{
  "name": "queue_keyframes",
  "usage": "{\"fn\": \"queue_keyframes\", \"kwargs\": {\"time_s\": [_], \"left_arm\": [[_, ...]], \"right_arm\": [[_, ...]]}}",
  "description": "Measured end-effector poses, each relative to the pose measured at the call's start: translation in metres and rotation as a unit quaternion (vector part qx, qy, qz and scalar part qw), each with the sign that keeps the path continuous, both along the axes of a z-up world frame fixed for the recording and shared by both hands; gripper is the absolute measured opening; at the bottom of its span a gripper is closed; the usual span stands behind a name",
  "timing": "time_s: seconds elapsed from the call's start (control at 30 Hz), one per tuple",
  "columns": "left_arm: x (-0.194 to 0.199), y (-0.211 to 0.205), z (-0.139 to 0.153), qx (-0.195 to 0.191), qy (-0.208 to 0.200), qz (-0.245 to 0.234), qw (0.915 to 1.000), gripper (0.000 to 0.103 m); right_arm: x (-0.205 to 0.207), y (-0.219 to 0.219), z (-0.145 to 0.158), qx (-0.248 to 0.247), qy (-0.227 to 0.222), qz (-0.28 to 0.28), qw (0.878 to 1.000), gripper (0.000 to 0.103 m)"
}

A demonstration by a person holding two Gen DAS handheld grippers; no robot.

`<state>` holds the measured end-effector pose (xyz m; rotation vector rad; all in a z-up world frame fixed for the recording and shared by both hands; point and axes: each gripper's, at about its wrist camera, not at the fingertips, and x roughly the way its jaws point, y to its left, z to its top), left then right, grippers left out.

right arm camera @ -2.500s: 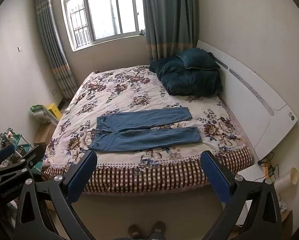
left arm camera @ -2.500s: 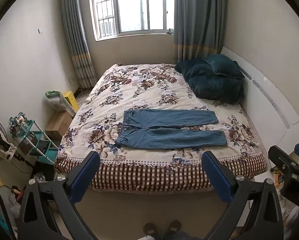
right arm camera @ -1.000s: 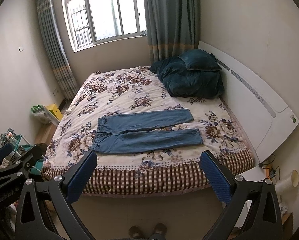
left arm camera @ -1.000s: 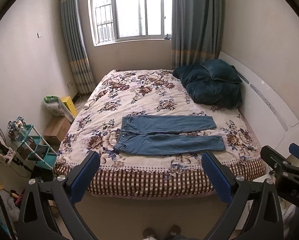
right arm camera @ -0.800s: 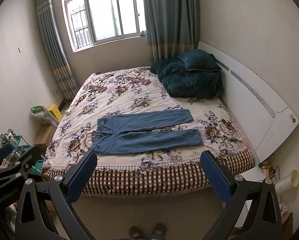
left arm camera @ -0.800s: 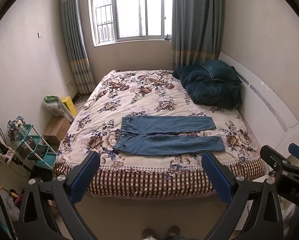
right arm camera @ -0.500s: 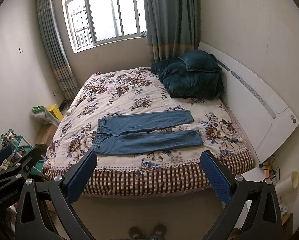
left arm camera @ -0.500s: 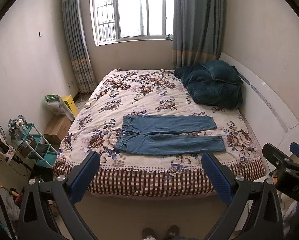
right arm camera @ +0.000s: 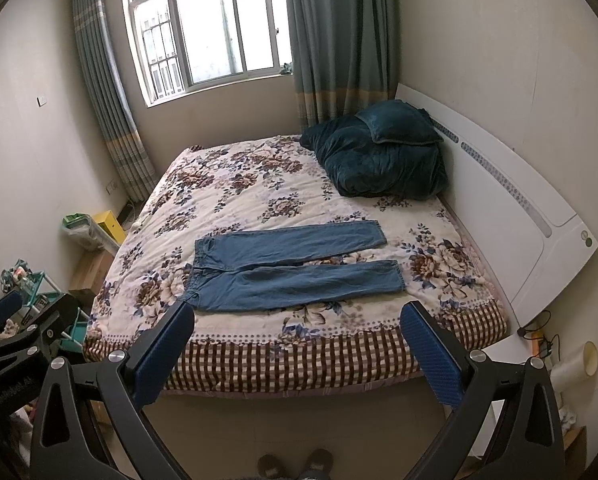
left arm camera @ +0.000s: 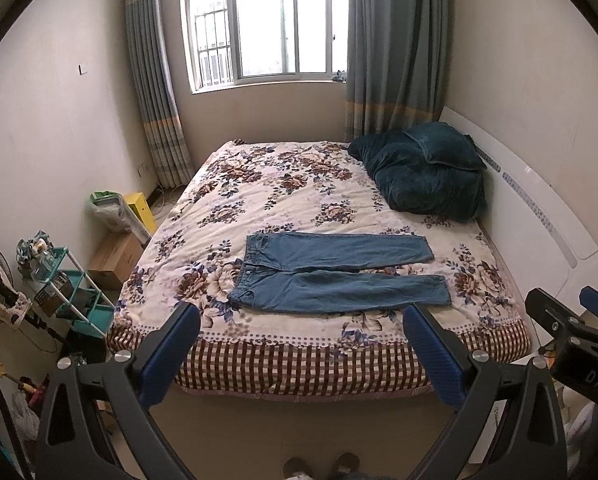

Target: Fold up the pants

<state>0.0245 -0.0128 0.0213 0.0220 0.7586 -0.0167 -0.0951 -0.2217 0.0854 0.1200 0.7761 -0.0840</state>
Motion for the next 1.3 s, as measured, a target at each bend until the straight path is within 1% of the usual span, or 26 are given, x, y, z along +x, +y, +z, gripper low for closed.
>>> {"fn": "queue_keyframes", "kwargs": {"time_s": [0.2,0.53,0.63,0.73,0.83,0.9,1.0,1.17,1.2,1.23,1.3], "left_arm": [[-0.001,0.001,-0.001,0.0,-0.001,0.001,1.0,0.103],[0.01,0.004,0.001,0.002,0.0,0.014,0.9999,0.103],[0.017,0.0,-0.004,0.002,-0.003,0.025,0.9997,0.103],[0.03,-0.004,-0.014,0.0,-0.003,0.043,0.9991,0.103],[0.05,-0.008,-0.028,-0.002,-0.002,0.065,0.9979,0.103],[0.066,-0.01,-0.039,-0.013,0.007,0.071,0.9974,0.103],[0.097,-0.013,-0.061,-0.027,0.033,0.071,0.9966,0.103],[0.164,-0.022,-0.104,-0.009,0.071,0.078,0.9944,0.103],[0.179,-0.025,-0.114,-0.009,0.079,0.077,0.9939,0.103],[0.202,-0.025,-0.125,-0.009,0.087,0.076,0.9932,0.103],[0.231,-0.025,-0.14,-0.003,0.095,0.072,0.9928,0.103]], "right_arm": [[0.0,-0.001,0.001,0.0,0.001,0.001,1.0,0.103],[0.007,0.001,-0.002,0.001,0.001,0.001,1.0,0.103],[0.011,-0.003,-0.005,0.003,0.002,-0.002,1.0,0.103],[0.025,-0.015,-0.016,0.015,0.007,-0.008,1.0,0.103],[0.045,-0.029,-0.033,0.029,0.015,-0.01,0.999,0.103],[0.062,-0.04,-0.048,0.038,0.027,-0.007,0.999,0.103],[0.093,-0.05,-0.071,0.027,0.034,-0.013,0.999,0.103],[0.164,-0.063,-0.114,0.047,0.072,-0.018,0.996,0.103],[0.181,-0.066,-0.124,0.048,0.077,-0.017,0.996,0.103],[0.197,-0.068,-0.133,0.048,0.08,-0.02,0.995,0.103],[0.238,-0.075,-0.158,0.051,0.096,-0.03,0.994,0.103]]}}
